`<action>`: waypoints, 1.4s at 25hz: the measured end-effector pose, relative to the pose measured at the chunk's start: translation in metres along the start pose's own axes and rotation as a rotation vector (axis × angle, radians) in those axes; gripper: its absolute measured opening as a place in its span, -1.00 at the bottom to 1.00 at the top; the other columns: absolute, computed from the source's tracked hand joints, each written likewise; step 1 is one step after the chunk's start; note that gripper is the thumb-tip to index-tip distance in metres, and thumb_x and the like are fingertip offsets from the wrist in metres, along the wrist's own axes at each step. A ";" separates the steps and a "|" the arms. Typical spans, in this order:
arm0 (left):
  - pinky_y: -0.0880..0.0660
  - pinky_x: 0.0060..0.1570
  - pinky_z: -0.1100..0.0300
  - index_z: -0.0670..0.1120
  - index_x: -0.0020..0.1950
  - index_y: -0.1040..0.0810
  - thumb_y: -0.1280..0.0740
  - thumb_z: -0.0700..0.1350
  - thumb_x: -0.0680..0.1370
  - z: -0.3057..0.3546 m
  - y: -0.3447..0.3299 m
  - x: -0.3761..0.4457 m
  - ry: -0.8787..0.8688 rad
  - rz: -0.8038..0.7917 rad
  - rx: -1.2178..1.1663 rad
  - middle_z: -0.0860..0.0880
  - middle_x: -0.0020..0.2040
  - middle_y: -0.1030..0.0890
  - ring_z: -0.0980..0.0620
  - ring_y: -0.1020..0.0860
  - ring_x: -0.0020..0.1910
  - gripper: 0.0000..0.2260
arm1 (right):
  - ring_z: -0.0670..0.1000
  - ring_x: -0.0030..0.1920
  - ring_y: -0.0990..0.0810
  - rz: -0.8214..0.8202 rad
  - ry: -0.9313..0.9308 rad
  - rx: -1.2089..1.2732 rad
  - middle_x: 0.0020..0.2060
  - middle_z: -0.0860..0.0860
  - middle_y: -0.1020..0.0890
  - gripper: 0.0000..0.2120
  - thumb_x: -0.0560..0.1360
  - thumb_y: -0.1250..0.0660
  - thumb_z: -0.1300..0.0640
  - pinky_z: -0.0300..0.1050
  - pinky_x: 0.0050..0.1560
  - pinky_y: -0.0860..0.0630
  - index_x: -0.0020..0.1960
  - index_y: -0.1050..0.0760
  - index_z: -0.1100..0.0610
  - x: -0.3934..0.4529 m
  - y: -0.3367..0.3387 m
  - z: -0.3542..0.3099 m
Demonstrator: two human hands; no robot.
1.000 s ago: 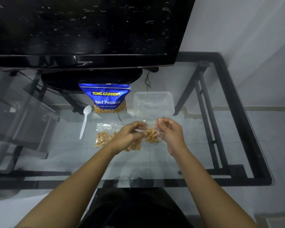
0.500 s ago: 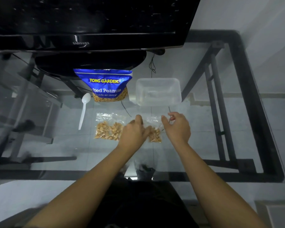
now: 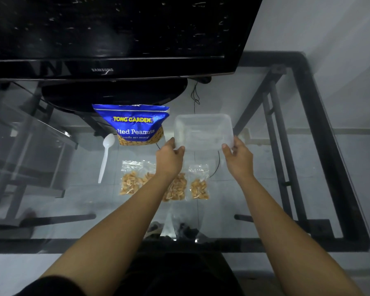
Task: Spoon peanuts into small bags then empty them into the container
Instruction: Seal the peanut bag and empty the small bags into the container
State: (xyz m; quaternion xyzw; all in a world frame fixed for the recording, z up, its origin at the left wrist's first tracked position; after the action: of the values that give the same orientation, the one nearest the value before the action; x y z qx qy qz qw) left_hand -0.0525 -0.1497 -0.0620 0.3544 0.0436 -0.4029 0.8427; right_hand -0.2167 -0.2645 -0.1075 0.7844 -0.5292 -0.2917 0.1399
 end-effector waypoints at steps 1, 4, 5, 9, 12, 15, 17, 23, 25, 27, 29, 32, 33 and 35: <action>-0.39 -0.01 0.22 -0.26 0.36 -0.36 -0.22 -0.12 0.59 0.001 0.000 -0.001 -0.008 0.002 0.013 -0.25 0.20 -0.56 -0.15 -0.54 0.15 -0.62 | 0.06 0.32 -0.44 0.007 0.011 0.005 0.35 0.10 -0.45 -0.51 0.54 -0.25 0.02 0.01 0.35 -0.38 0.42 -0.28 0.15 -0.001 0.003 -0.002; -0.37 0.21 0.15 -0.22 0.41 -0.32 -0.23 -0.06 0.58 0.000 0.002 -0.004 -0.012 0.046 0.019 -0.21 0.28 -0.51 -0.13 -0.47 0.26 -0.57 | 0.08 0.38 -0.34 0.062 0.111 -0.052 0.38 0.12 -0.39 -0.52 0.54 -0.25 0.04 -0.01 0.42 -0.26 0.41 -0.30 0.17 -0.010 0.013 -0.014; -0.37 0.23 0.15 -0.20 0.41 -0.33 -0.24 -0.06 0.58 0.002 0.002 -0.007 -0.031 0.080 -0.002 -0.19 0.30 -0.50 -0.11 -0.47 0.27 -0.57 | 0.07 0.39 -0.32 0.086 0.131 -0.051 0.39 0.12 -0.36 -0.52 0.54 -0.26 0.05 -0.05 0.43 -0.23 0.41 -0.29 0.17 -0.015 0.018 -0.018; -0.42 0.02 0.29 -0.19 0.34 -0.43 -0.27 -0.13 0.56 0.013 0.004 -0.017 -0.070 0.170 -0.258 -0.08 -0.03 -0.60 0.07 -0.53 -0.04 -0.64 | -0.03 0.26 -0.44 0.151 0.061 0.208 0.29 0.03 -0.46 -0.57 0.49 -0.34 0.07 -0.13 0.31 -0.36 0.33 -0.36 0.08 -0.032 0.045 -0.025; -0.50 0.12 0.19 -0.17 0.31 -0.47 -0.29 -0.14 0.55 0.022 0.001 -0.008 -0.093 0.051 -0.402 -0.04 -0.07 -0.61 0.05 -0.57 -0.02 -0.67 | -0.07 0.06 -0.57 0.097 -0.102 0.590 0.14 0.00 -0.55 -0.56 0.49 -0.34 0.08 -0.14 0.13 -0.50 0.32 -0.29 -0.01 -0.034 0.069 -0.028; -0.46 0.22 0.09 -0.15 0.32 -0.46 -0.28 -0.06 0.56 0.028 -0.003 0.004 -0.182 0.027 -0.214 -0.10 0.11 -0.62 0.01 -0.56 0.11 -0.65 | -0.10 -0.18 -0.58 0.107 -0.109 0.649 -0.07 0.01 -0.59 -0.46 0.47 -0.34 0.24 -0.19 -0.10 -0.51 0.35 -0.26 -0.10 -0.028 0.093 -0.021; -0.46 0.20 0.01 -0.19 0.34 -0.43 -0.27 -0.04 0.56 0.021 -0.001 0.016 -0.193 0.150 0.054 -0.22 0.20 -0.57 -0.14 -0.53 0.16 -0.61 | -0.06 -0.19 -0.55 0.167 -0.130 0.747 -0.02 0.09 -0.54 -0.40 0.44 -0.32 0.35 -0.20 -0.15 -0.52 0.37 -0.26 -0.07 -0.028 0.104 -0.009; -0.43 0.15 0.06 -0.25 0.33 -0.42 -0.27 -0.28 0.52 0.004 -0.006 0.027 -0.112 0.130 0.225 -0.27 0.18 -0.58 -0.21 -0.51 0.17 -0.63 | 0.06 0.14 -0.53 0.323 -0.289 0.763 0.17 0.01 -0.42 -0.33 0.43 -0.31 0.43 -0.16 0.01 -0.56 0.40 -0.23 -0.06 -0.040 0.104 0.044; -0.44 0.15 0.06 -0.26 0.32 -0.44 -0.25 -0.31 0.51 0.003 -0.005 0.027 -0.114 0.153 0.208 -0.26 0.17 -0.58 -0.20 -0.51 0.18 -0.64 | 0.03 0.13 -0.51 0.311 -0.318 0.682 0.17 0.01 -0.41 -0.35 0.46 -0.31 0.38 -0.15 0.04 -0.54 0.43 -0.21 -0.04 -0.041 0.099 0.056; -0.45 0.13 0.06 -0.27 0.30 -0.44 -0.27 -0.27 0.52 0.002 -0.004 0.025 -0.132 0.163 0.213 -0.26 0.18 -0.57 -0.20 -0.53 0.15 -0.65 | 0.08 0.23 -0.45 0.327 -0.322 0.419 0.26 0.05 -0.38 -0.38 0.50 -0.29 0.27 -0.04 0.21 -0.47 0.47 -0.14 0.01 -0.039 0.098 0.062; -0.45 0.08 0.09 -0.29 0.29 -0.44 -0.29 -0.21 0.52 0.002 0.001 0.017 -0.169 0.182 0.202 -0.26 0.19 -0.57 -0.20 -0.57 0.09 -0.65 | 0.14 0.37 -0.32 0.392 -0.252 0.099 0.39 0.14 -0.27 -0.40 0.52 -0.29 0.17 0.03 0.37 -0.31 0.48 -0.12 0.09 -0.043 0.100 0.059; -0.43 -0.01 0.16 -0.27 0.23 -0.48 -0.31 -0.22 0.51 -0.013 0.015 -0.008 -0.202 0.162 0.203 -0.23 0.14 -0.59 -0.15 -0.58 0.03 -0.69 | 0.08 0.33 -0.33 0.357 -0.034 -0.075 0.36 0.13 -0.28 -0.53 0.52 -0.28 0.19 -0.15 0.30 -0.30 0.40 -0.26 0.11 -0.065 0.077 0.035; -0.44 -0.01 0.14 -0.26 0.22 -0.49 -0.32 -0.23 0.49 -0.024 0.019 -0.018 -0.204 0.146 0.237 -0.23 0.13 -0.58 -0.15 -0.57 0.02 -0.69 | 0.03 0.28 -0.36 0.243 0.032 -0.092 0.33 0.11 -0.30 -0.56 0.52 -0.28 0.20 -0.21 0.26 -0.30 0.37 -0.30 0.10 -0.077 0.059 0.026; -0.45 0.04 0.03 -0.27 0.23 -0.47 -0.35 -0.22 0.47 -0.048 0.026 -0.039 -0.169 0.128 0.344 -0.27 0.12 -0.55 -0.22 -0.54 0.05 -0.66 | -0.02 0.19 -0.41 -0.013 0.113 -0.107 0.28 0.09 -0.32 -0.61 0.51 -0.30 0.20 -0.31 0.21 -0.28 0.32 -0.36 0.09 -0.100 0.016 0.015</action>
State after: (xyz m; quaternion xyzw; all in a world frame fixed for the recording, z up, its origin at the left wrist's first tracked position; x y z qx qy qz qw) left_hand -0.0499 -0.0835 -0.0689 0.4602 -0.1194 -0.3785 0.7941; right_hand -0.2652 -0.1781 -0.0801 0.7944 -0.4991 -0.2759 0.2091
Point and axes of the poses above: each hand's wrist, its own x-axis towards the middle knuckle, its own y-axis out of the back of the hand, z = x × y, the point moved 4 cm from there along x, towards the middle knuckle
